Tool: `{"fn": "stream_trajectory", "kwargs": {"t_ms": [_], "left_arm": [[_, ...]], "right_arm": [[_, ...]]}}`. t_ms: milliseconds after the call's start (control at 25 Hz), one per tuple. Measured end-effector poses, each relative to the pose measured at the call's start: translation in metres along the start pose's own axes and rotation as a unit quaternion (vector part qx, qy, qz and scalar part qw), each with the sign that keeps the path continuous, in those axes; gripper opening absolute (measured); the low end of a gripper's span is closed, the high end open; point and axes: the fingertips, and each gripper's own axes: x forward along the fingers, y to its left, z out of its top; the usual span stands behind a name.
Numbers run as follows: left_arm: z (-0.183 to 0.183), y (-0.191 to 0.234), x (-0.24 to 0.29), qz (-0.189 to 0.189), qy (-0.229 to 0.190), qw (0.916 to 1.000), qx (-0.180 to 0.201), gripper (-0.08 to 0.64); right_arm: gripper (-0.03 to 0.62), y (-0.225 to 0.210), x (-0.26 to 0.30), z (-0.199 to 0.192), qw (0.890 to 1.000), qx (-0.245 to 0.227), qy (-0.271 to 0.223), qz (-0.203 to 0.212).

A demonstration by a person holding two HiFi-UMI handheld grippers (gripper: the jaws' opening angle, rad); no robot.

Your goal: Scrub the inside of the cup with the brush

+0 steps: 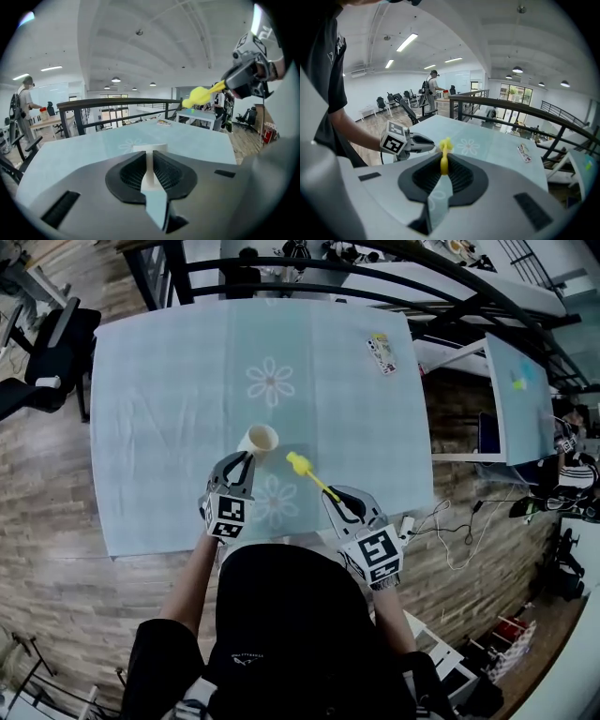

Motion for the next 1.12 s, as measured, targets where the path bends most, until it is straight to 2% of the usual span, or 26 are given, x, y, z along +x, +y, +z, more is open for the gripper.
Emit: {"fn": "stream_trajectory", "kwargs": {"t_ms": [120,400,640,800,1120], "left_arm": [[-0.005,0.007,0.016,0.01,0.003,0.9998,-0.016,0.054],[0.001,0.011,0.047,0.006,-0.004,0.9994,-0.035,0.054],[0.005,0.016,0.073,0.029,-0.017,0.9984,-0.046,0.054],[-0.001,0.012,0.072,0.024,-0.025,0.9986,-0.04,0.054],[-0.018,0.01,0.062,0.009,-0.014,0.9993,-0.035,0.054]], "right_arm": [[0.037,0.001,-0.003,-0.003,1.0,0.009,0.002,-0.012],[0.037,0.001,-0.01,-0.012,0.999,0.024,0.005,-0.028],[0.037,0.0,-0.015,-0.015,0.999,0.032,0.009,-0.036],[0.037,-0.003,-0.017,-0.021,0.998,0.038,0.012,-0.04],[0.037,-0.004,-0.015,-0.025,0.999,0.036,0.013,-0.028]]}}
